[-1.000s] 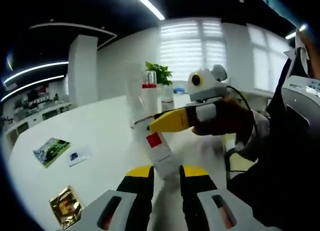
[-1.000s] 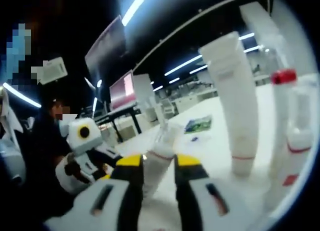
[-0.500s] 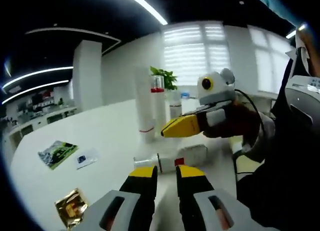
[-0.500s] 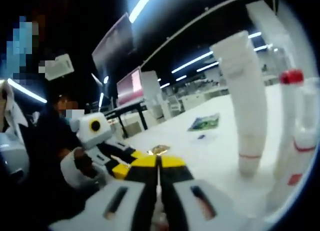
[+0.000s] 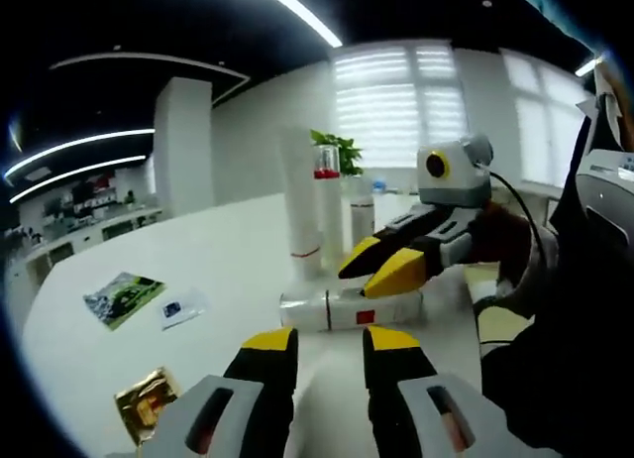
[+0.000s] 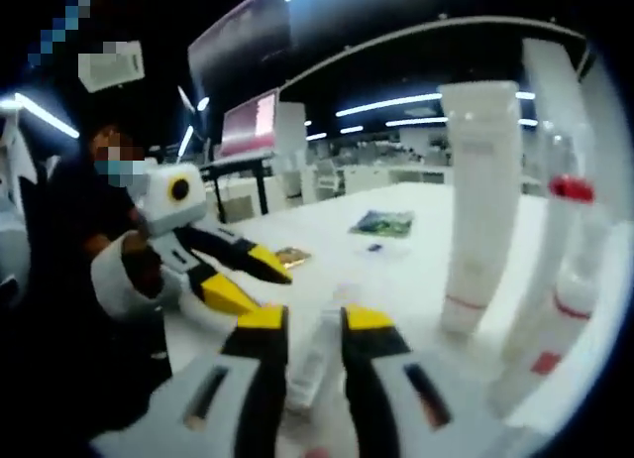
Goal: Arrange the skincare products in the storage area until every visible bottle or jar stands upright without overlapping.
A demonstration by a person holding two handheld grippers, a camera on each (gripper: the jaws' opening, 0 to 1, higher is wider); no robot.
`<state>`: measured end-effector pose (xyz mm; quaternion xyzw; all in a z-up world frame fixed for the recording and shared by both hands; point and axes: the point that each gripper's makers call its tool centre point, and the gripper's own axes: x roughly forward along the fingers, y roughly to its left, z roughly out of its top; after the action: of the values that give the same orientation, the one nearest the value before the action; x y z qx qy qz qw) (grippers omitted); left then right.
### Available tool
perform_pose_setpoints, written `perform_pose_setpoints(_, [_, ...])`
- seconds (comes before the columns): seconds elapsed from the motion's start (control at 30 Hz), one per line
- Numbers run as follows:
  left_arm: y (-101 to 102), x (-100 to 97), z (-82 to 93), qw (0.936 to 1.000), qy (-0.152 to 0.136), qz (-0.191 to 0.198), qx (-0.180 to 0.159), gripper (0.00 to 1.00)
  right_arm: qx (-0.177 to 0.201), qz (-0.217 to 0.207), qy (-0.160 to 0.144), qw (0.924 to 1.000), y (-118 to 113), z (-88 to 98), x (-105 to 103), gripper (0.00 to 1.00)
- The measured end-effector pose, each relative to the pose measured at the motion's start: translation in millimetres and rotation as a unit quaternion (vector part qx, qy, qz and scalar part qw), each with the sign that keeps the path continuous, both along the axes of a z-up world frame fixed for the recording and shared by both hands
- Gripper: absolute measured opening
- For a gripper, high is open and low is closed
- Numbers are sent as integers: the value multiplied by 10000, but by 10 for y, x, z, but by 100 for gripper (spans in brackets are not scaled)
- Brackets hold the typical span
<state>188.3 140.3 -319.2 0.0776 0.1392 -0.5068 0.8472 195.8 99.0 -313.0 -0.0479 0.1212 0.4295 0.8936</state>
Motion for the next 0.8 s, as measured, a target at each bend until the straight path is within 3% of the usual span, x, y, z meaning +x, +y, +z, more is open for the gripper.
perform_pose_setpoints(0.07, [-4,4,-17,10000,-17,12,37,29,-149,-16,-19,9999,-9,-39,-14,30])
perform_pose_setpoints(0.23, [-12,6,-35,10000,-1,45,50,31,-407,-94,-94,9991,-57,-93,-27,32])
perform_pose_setpoints(0.6, [-28,12,-68,9999,103,85,20,32,-648,-174,75,9977,-144,-270,-77,28])
perform_pose_setpoints(0.8, [-40,19,-96,9998,185,87,0,33,-648,-262,64,9975,-201,-276,-58,25])
